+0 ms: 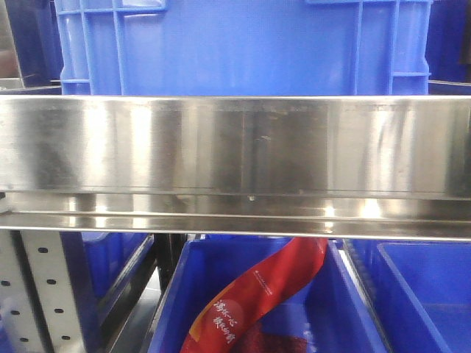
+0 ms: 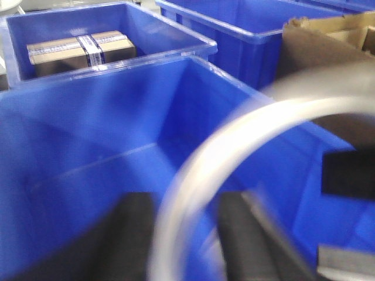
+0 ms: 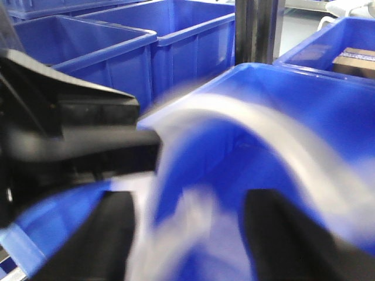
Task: Grab PVC pipe and place in blue bin
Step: 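Open both grippers to drop the clamp halves into the blue bin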
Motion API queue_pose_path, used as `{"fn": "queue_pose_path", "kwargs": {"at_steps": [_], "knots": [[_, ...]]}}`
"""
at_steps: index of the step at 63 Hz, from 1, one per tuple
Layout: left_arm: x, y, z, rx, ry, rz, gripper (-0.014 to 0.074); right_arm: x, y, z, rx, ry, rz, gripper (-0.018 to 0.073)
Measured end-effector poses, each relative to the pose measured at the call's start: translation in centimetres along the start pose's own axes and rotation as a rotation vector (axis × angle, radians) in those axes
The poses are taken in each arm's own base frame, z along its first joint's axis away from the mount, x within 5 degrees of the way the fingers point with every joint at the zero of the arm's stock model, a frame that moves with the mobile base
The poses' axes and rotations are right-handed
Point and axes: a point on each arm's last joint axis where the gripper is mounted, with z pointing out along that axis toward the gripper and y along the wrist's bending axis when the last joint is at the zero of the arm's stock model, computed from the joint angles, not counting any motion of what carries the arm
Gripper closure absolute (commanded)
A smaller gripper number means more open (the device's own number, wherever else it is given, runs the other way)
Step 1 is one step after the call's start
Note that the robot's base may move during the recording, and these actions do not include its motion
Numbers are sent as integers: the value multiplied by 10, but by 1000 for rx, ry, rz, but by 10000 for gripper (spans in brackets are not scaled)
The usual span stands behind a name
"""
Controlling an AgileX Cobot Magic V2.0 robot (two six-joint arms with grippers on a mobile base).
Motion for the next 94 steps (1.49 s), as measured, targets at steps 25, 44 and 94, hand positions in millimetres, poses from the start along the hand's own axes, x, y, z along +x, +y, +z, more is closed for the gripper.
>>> {"fn": "queue_pose_path", "kwargs": {"at_steps": [25, 44, 94], "knots": [[-1, -2, -22, 10, 101, 3, 466, 5, -1, -11, 14, 100, -6, 599], [-15, -5, -85, 12, 74, 18, 707, -14, 1, -68, 21, 37, -30, 727], [125, -2, -195, -24, -223, -21, 707, 110, -15, -133, -9, -158, -39, 713]]}}
